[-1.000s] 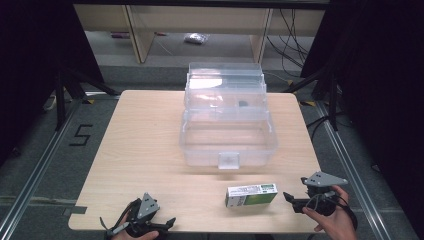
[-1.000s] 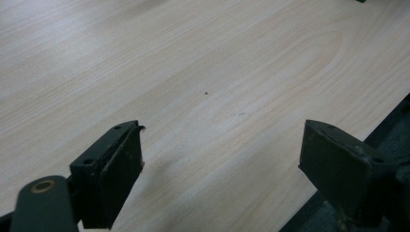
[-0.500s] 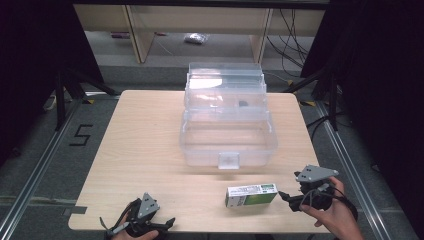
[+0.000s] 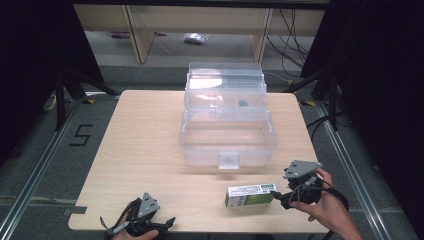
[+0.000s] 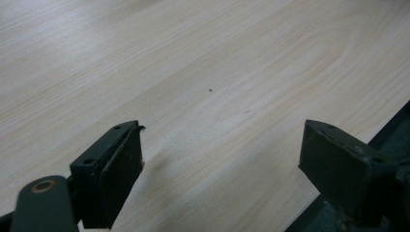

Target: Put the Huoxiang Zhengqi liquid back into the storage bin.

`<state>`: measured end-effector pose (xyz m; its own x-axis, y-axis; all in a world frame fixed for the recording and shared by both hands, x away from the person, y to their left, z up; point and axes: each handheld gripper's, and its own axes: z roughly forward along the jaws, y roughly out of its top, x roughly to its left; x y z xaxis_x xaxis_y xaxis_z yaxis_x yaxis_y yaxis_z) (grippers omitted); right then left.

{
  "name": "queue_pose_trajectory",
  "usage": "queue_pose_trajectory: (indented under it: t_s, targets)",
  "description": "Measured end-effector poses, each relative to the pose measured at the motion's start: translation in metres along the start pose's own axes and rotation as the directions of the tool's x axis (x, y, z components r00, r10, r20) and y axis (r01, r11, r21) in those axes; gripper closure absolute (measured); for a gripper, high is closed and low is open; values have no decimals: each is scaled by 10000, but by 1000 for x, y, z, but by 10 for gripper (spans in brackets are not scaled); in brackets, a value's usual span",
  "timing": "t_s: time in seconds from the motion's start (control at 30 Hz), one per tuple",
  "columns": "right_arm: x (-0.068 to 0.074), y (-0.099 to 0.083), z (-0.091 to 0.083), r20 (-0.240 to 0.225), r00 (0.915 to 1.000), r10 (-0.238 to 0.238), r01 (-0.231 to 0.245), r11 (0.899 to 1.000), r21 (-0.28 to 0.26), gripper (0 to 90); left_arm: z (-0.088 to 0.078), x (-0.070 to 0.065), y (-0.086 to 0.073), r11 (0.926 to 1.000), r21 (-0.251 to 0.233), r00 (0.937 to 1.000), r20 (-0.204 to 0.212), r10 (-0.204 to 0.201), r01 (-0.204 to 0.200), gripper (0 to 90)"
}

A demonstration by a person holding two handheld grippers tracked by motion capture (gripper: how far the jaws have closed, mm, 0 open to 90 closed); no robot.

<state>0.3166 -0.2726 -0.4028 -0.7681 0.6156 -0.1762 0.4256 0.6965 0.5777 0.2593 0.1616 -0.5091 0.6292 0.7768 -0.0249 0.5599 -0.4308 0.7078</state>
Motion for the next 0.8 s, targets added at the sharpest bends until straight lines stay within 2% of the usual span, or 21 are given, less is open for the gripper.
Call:
queue_pose_trajectory:
  t_s: [0.07, 0.1, 0.17, 0.2, 0.23, 0.27, 0.3, 0.33, 0.37, 0.4, 0.43, 0.47, 0.5, 0.57, 0.6, 0.67, 0.7, 0.73, 0.8]
  targets:
    - [2, 6, 3, -15, 9999, -150, 150, 9998, 121, 194, 0, -1, 0, 10000, -49, 10000, 2, -87, 87, 149]
    - [2, 13, 5, -44, 9985, -549, 550, 9985, 81, 192, -1, 0, 0, 10000, -47, 10000, 50, -22, 22, 149]
    - [4, 19, 5, -222, 9971, -729, 735, 9970, 244, 193, -1, 0, 0, 10000, -57, 10000, 55, 30, -30, 149]
    - [4, 19, 5, -222, 9971, -729, 735, 9970, 244, 193, -1, 0, 0, 10000, -57, 10000, 55, 30, -30, 149]
    - [7, 22, 7, -86, 9976, -684, 686, 9975, 143, 191, -2, 2, 0, 9995, 138, 9996, 69, 271, -272, 149]
    - [7, 22, 7, -86, 9976, -684, 686, 9975, 143, 191, -2, 1, 0, 9995, 127, 9996, 56, 274, -275, 149]
    - [8, 27, 6, -427, 9936, -1050, 1069, 9933, 448, 191, -2, 1, 0, 9994, 151, 9994, 91, 321, -322, 149]
    - [8, 27, 6, -427, 9936, -1050, 1069, 9933, 448, 191, -2, 1, 0, 9994, 151, 9994, 91, 321, -322, 149]
    - [8, 30, 9, -814, 9872, -1369, 1415, 9885, 534, 191, -2, 1, 0, 9995, 143, 9995, 91, 293, -294, 149]
    - [8, 30, 9, -814, 9872, -1369, 1415, 9885, 534, 191, -2, 1, 0, 9995, 143, 9995, 91, 293, -294, 149]
    - [11, 31, 9, -859, 9906, -1061, 1124, 9911, 719, 190, -2, 1, 0, 9994, 136, 9995, 93, 301, -303, 149]
    - [12, 33, 10, -675, 9891, -1310, 1358, 9881, 723, 186, -2, 1, 0, 9994, 140, 9995, 94, 306, -307, 149]
    - [13, 35, 12, -717, 9839, -1638, 1688, 9832, 701, 184, -2, 1, 0, 9995, 140, 9995, 91, 294, -296, 149]
    - [16, 37, 15, -874, 9797, -1804, 1873, 9791, 789, 181, -1, 1, 0, 9997, 92, 9998, 3, 205, -205, 148]
    - [19, 39, 16, -935, 9815, -1670, 1754, 9803, 905, 176, -2, 1, 0, 9994, 173, 9995, 82, 305, -306, 149]
    - [22, 42, 20, -1152, 9724, -2029, 2139, 9724, 936, 176, -2, 1, 0, 9994, 157, 9995, 83, 304, -305, 149]
    - [23, 43, 21, -1220, 9700, -2102, 2224, 9701, 972, 176, -1, 1, 0, 9998, 61, 9998, 14, 193, -193, 149]
    - [25, 45, 24, -1237, 9690, -2141, 2273, 9681, 1056, 176, -2, 1, 0, 9993, 162, 9994, 95, 335, -337, 149]
    - [26, 47, 29, -1350, 9641, -2288, 2448, 9625, 1169, 176, -2, 1, 0, 9995, 133, 9995, 101, 296, -298, 149]
